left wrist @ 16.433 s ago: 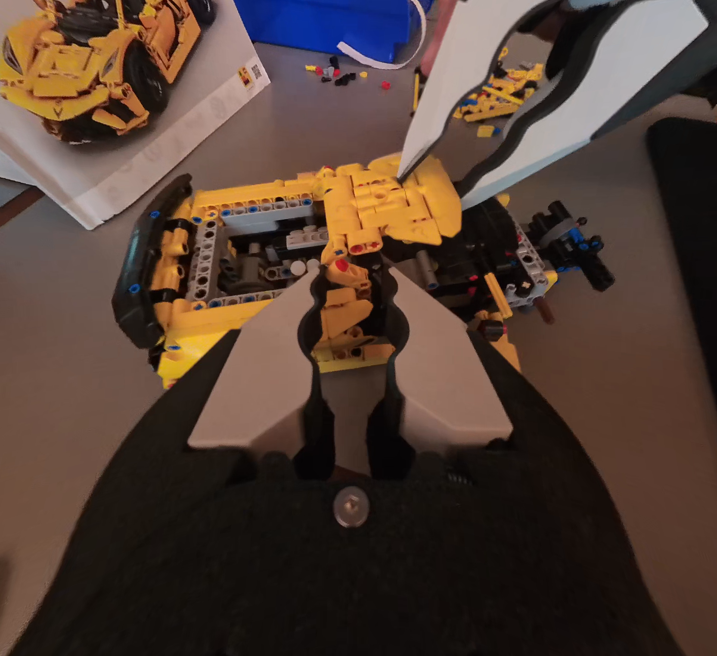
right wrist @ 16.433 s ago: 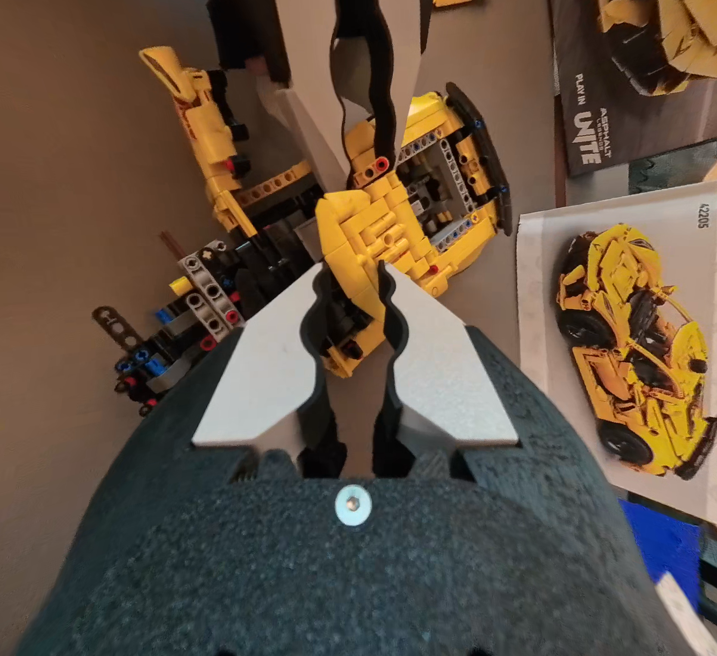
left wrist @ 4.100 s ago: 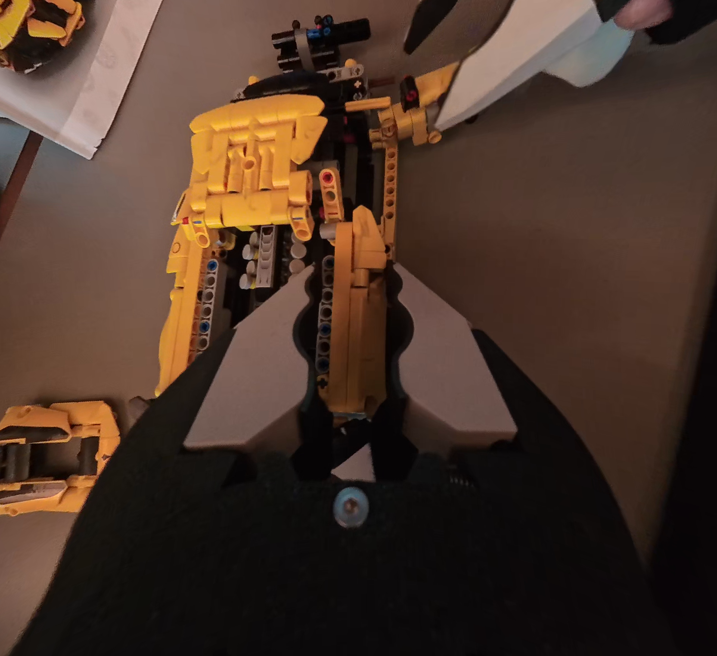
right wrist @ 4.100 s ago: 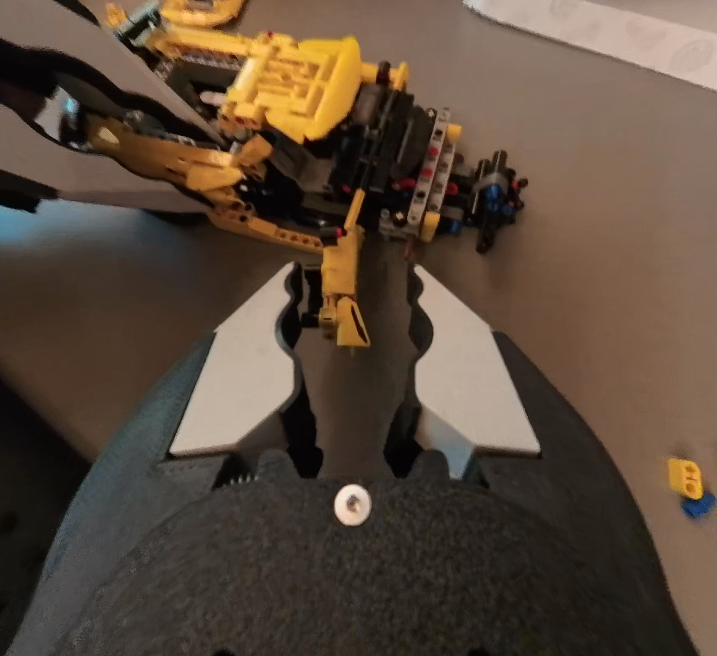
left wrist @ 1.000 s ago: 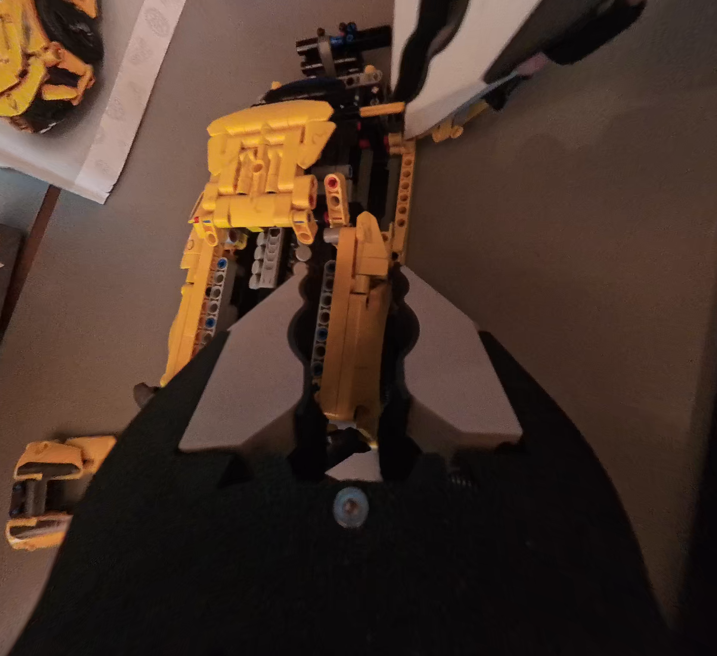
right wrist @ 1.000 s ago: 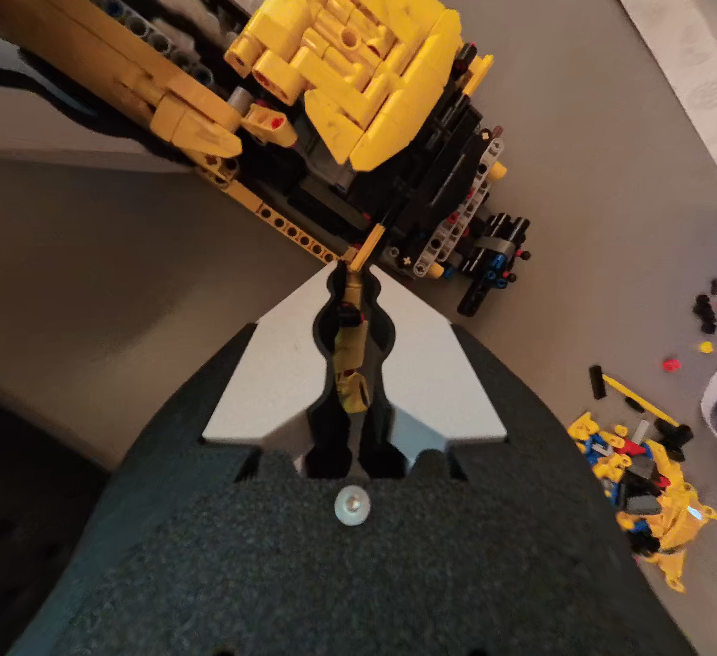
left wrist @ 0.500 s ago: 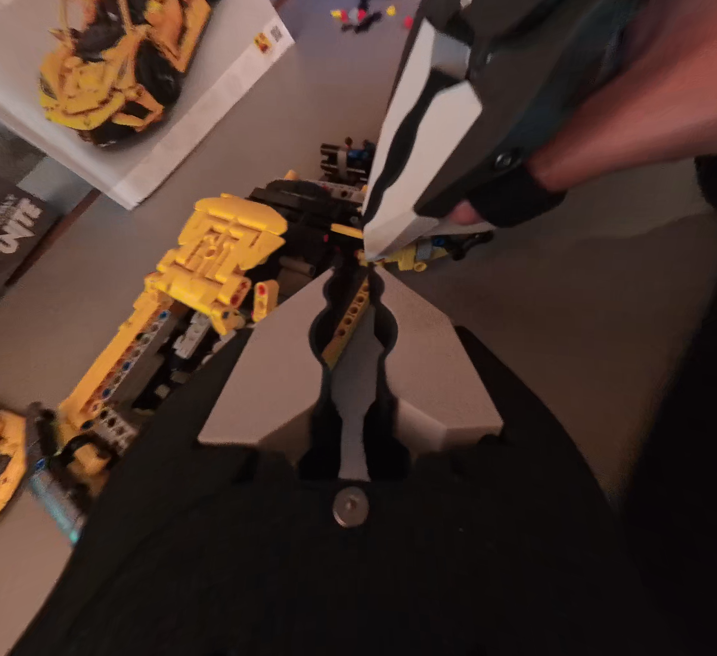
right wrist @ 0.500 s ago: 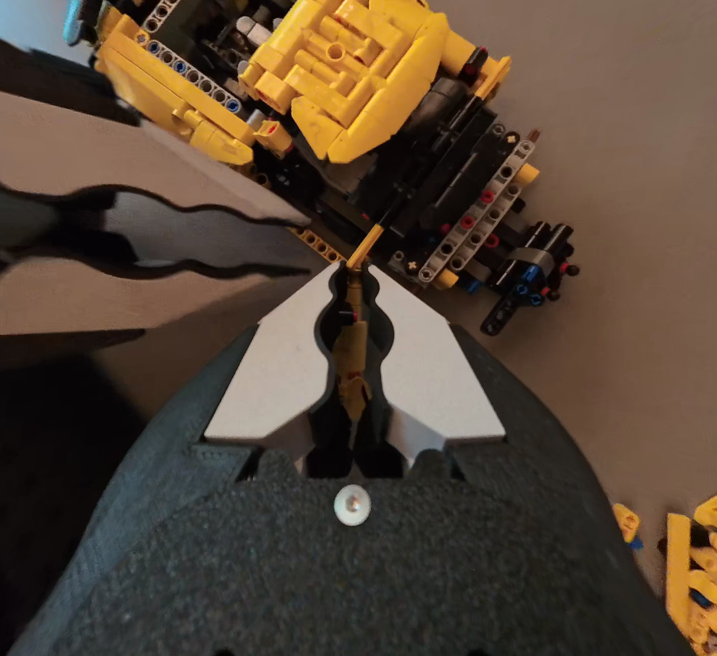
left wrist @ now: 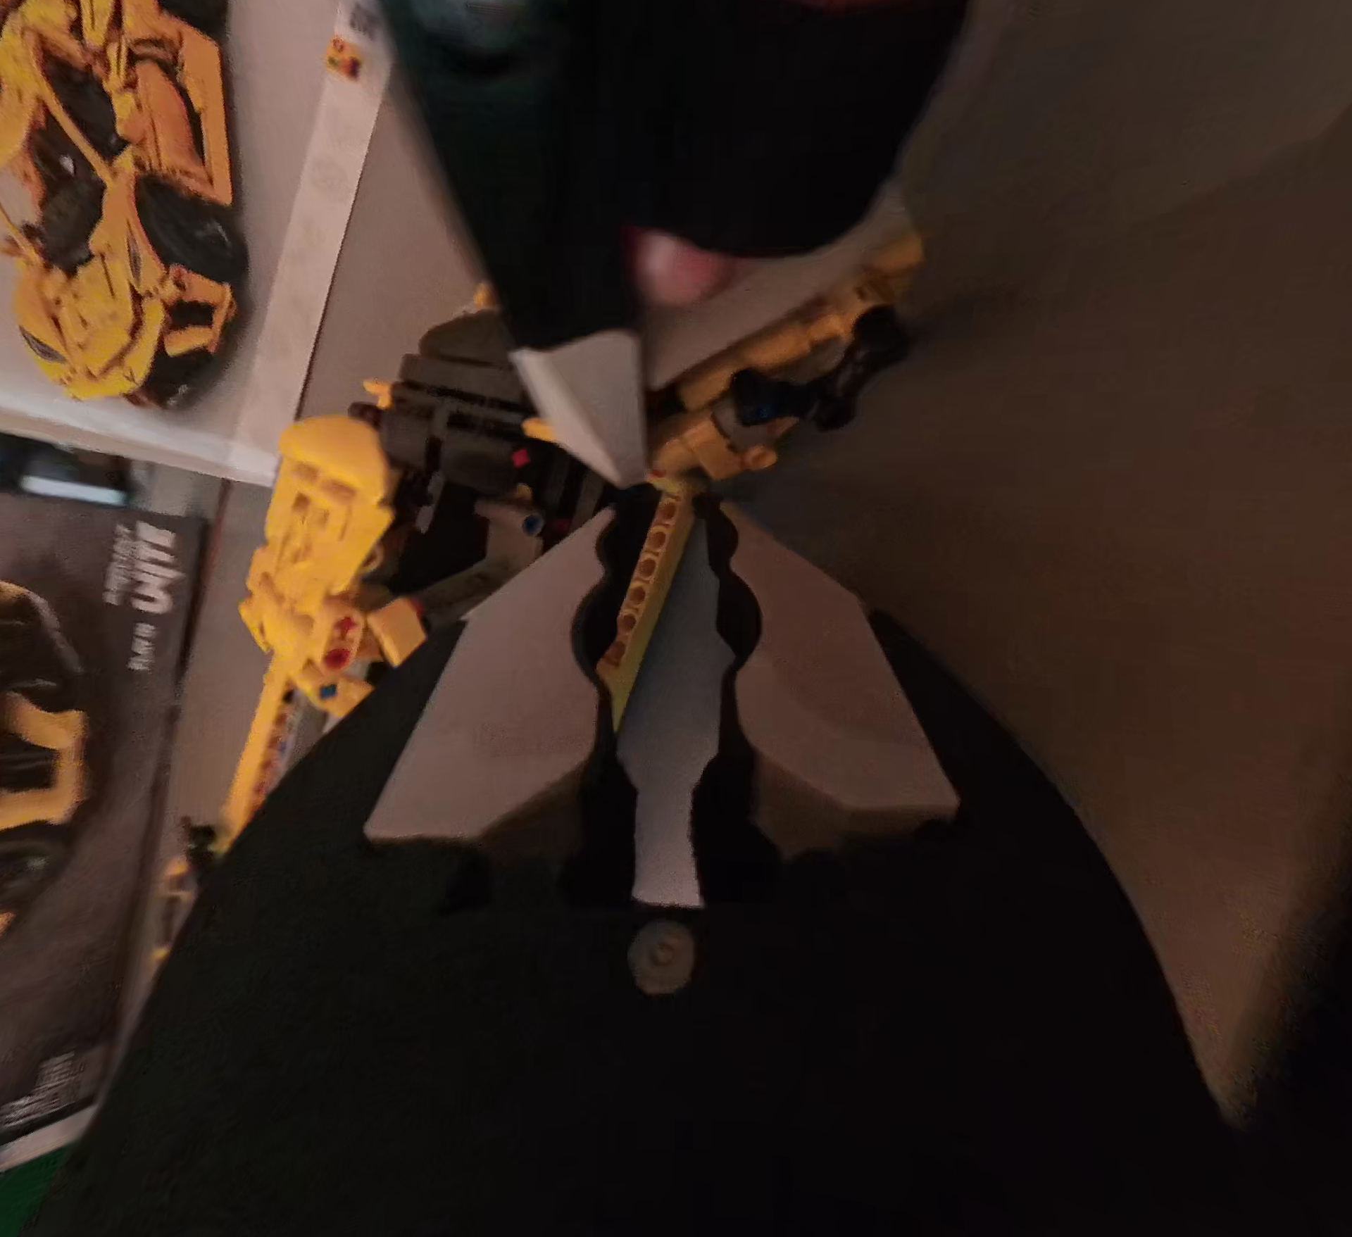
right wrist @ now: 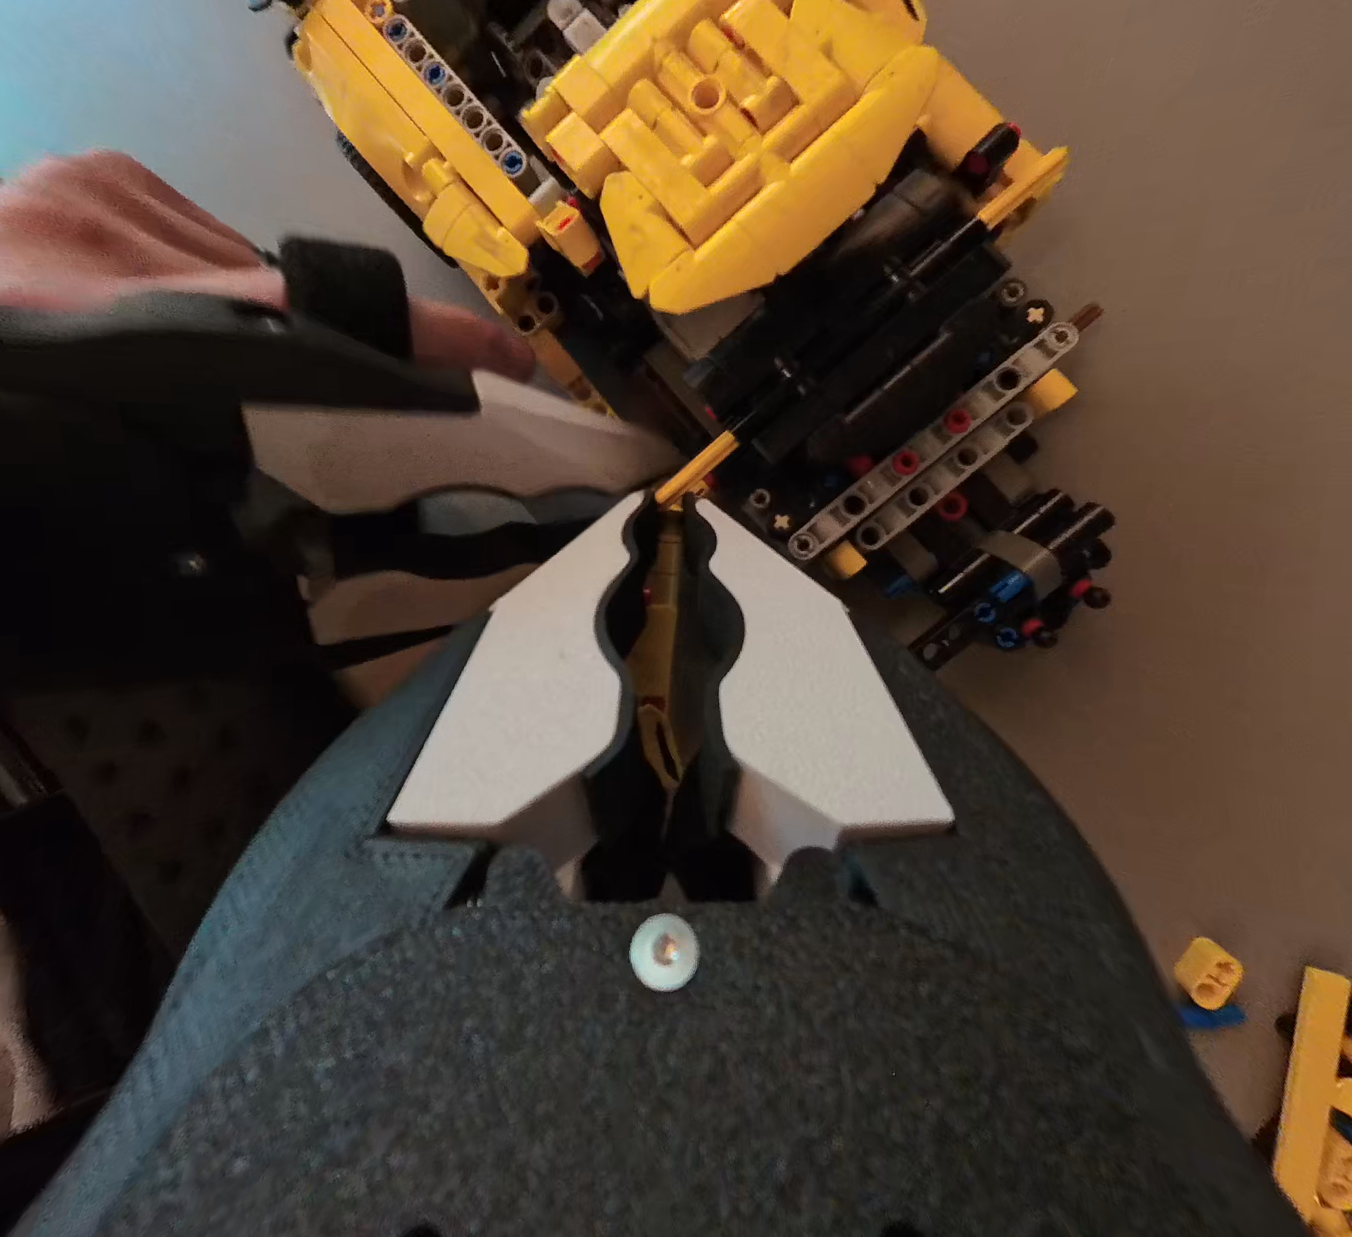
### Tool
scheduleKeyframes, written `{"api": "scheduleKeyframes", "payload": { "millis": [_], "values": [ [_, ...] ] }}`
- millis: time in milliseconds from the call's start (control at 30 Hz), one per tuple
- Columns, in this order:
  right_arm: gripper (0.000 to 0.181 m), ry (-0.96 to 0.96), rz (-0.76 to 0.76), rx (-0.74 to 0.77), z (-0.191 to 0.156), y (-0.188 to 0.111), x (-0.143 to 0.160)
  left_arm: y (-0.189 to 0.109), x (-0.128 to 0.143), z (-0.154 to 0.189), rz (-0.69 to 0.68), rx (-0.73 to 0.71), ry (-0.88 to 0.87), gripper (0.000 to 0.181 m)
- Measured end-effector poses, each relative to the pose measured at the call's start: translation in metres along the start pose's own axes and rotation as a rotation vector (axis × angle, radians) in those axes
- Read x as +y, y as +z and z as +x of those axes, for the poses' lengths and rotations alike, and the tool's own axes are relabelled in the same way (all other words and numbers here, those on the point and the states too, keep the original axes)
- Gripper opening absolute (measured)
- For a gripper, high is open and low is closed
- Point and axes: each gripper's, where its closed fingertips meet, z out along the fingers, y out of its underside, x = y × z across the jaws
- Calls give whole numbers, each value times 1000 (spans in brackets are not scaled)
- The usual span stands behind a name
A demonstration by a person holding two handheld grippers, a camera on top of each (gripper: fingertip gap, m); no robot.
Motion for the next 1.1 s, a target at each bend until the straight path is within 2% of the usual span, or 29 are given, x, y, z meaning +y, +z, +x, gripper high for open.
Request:
{"api": "scheduleKeyframes", "payload": {
  "millis": [167,267,400,533,700,900,1100],
  "values": [
    [6,26,71,-49,-4,-13,-11,-1,-2,-7,-53,-156,241,20],
    [6,46,79,-67,-4,-12,-12,0,1,-12,-73,-232,354,10],
    [6,72,86,-74,-3,-6,-12,6,10,-10,-151,-276,557,9],
    [5,87,144,-6,9,-18,-22,9,3,-9,-143,-323,722,6],
    [5,35,82,57,8,-20,-18,11,0,-7,-126,-313,695,7],
    [5,112,61,-51,6,-12,-10,7,4,-5,-120,-301,642,8],
    [5,149,114,-142,1,-12,-16,-4,7,-6,-82,-295,599,8]
  ]
}}
